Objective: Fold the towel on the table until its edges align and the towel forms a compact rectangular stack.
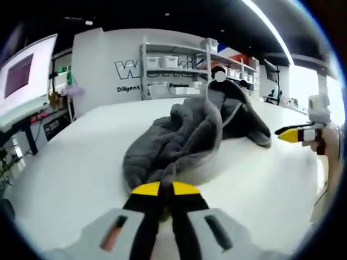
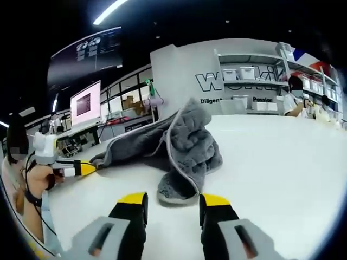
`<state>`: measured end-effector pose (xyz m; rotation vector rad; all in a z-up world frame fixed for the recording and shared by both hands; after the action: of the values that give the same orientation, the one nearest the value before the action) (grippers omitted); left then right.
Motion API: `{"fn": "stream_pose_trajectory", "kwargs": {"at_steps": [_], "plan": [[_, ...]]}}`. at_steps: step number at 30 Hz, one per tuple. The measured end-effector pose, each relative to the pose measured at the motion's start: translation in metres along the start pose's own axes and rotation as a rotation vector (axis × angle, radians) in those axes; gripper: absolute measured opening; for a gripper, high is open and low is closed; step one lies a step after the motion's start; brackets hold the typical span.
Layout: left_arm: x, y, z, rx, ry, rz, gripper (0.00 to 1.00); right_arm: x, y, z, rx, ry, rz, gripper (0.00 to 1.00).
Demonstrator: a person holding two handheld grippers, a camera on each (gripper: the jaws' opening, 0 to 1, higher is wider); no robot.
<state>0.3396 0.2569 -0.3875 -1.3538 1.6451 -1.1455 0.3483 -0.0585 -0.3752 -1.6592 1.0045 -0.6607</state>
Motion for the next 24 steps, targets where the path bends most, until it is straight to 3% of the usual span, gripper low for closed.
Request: {"fn": "stream_pose_trajectory", "kwargs": {"at_steps": [9, 14, 24], "plan": [[-0.001, 0.001, -0.001, 0.004, 0.008, -0.006, 0.07, 0.007, 0.002, 0.015, -0.016, 0.007, 0.007, 0.34], [-0.002, 0.001, -0.002, 0.005, 0.011, -0.005, 0.07, 0.013, 0.002, 0.025, -0.024, -0.012, 0.027, 0.24], [-0.004, 0.0, 0.0, -0.004, 0.036, 0.028, 0.07, 0.01, 0.005, 0.035, -0.081, -0.068, -0.112, 0.05]]}}
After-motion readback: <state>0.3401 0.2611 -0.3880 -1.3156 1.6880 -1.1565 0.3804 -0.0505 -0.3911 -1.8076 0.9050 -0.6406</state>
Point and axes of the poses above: the point that each gripper's makers call its tool centre point, and the gripper's own axes: z roughly forward along the fingers, x roughly to its right, y roughly out of its underside, the point moved 5 cm from there along -z, roughly backward along the fingers, and after that the axes turned 4 degrees about -z, right-handed, at the moved point
